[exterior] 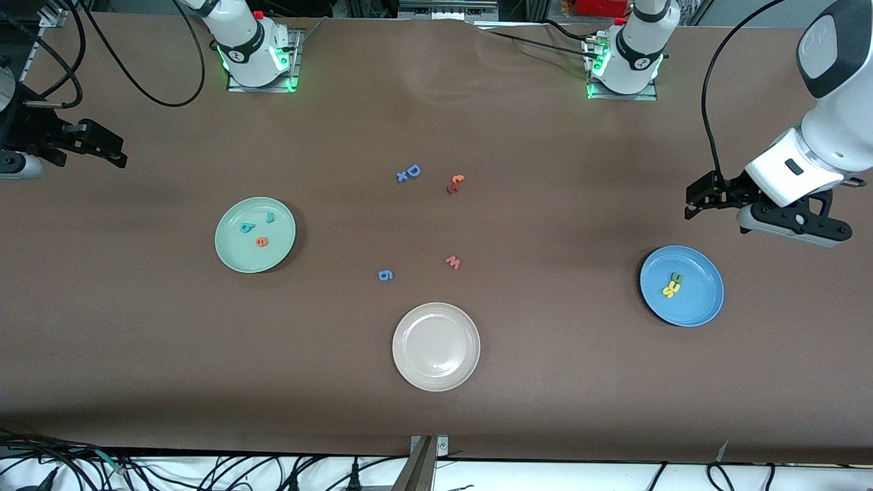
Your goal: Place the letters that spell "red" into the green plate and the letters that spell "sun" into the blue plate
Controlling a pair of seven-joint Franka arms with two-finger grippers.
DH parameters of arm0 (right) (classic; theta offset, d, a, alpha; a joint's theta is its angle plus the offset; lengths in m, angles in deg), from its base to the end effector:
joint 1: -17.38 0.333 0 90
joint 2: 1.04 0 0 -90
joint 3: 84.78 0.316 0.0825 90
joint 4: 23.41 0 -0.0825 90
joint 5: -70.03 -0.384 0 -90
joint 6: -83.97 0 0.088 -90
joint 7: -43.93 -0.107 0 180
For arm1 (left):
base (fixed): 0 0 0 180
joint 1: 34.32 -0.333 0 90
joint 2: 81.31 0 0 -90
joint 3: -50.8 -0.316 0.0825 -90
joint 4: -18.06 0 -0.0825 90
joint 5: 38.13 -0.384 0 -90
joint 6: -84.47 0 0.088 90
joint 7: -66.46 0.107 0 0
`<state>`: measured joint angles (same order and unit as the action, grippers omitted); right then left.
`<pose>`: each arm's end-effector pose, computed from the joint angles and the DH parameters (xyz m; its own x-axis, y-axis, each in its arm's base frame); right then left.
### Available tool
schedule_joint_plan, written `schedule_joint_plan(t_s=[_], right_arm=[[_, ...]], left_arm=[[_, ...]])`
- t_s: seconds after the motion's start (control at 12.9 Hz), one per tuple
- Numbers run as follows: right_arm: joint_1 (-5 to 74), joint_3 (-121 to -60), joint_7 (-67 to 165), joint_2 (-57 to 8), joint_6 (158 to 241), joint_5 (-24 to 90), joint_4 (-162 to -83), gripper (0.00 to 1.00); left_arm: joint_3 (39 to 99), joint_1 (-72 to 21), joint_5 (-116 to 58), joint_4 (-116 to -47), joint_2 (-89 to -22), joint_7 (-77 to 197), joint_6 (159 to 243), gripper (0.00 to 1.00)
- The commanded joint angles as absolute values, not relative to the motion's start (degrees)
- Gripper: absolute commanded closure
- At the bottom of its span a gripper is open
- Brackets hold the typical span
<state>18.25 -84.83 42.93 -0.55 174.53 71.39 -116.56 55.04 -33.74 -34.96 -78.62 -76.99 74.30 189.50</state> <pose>0.5512 0.0054 0.6042 0.9993 -0.0029 -0.0362 -0.0020 -0.9997 0.0243 0.5917 -0.0530 0.5493 0.9759 -0.2041 0.0775 -0.2082 -0.9768 0.0497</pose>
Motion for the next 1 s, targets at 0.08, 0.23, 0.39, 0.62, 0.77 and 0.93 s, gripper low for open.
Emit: schedule_joint_plan(t_s=[0.08, 0.23, 0.39, 0.62, 0.77, 0.93], right_arm=[[18.17, -84.78, 43.4, -0.16, 174.24, 70.56, -116.57, 0.0], [18.17, -84.69, 43.4, -0.16, 174.24, 70.82, -116.57, 0.0], [18.26, -84.61, 43.31, -0.16, 174.24, 70.91, -116.57, 0.0], [18.26, -84.6, 43.4, -0.16, 174.24, 71.0, -116.57, 0.0], [18.26, -84.69, 43.4, -0.16, 174.24, 70.91, -116.4, 0.0], [18.17, -84.69, 43.57, -0.25, 174.24, 70.91, -116.39, 0.0]], left_arm=[[59.23, -38.54, -36.72, -79.77, -78.68, 71.91, 190.81, 0.0], [58.97, -39.41, -36.64, -79.59, -78.76, 71.56, 194.49, 0.0], [58.79, -39.59, -36.64, -78.1, -79.9, 71.21, 195.39, 0.0], [59.23, -42.3, -35.85, -77.13, -79.99, 71.29, 193.11, 0.0], [60.02, -44.25, -35.67, -76.25, -79.91, 71.56, 188.99, 0.0], [60.02, -44.16, -35.76, -75.55, -79.73, 71.56, 183.55, 0.0]])
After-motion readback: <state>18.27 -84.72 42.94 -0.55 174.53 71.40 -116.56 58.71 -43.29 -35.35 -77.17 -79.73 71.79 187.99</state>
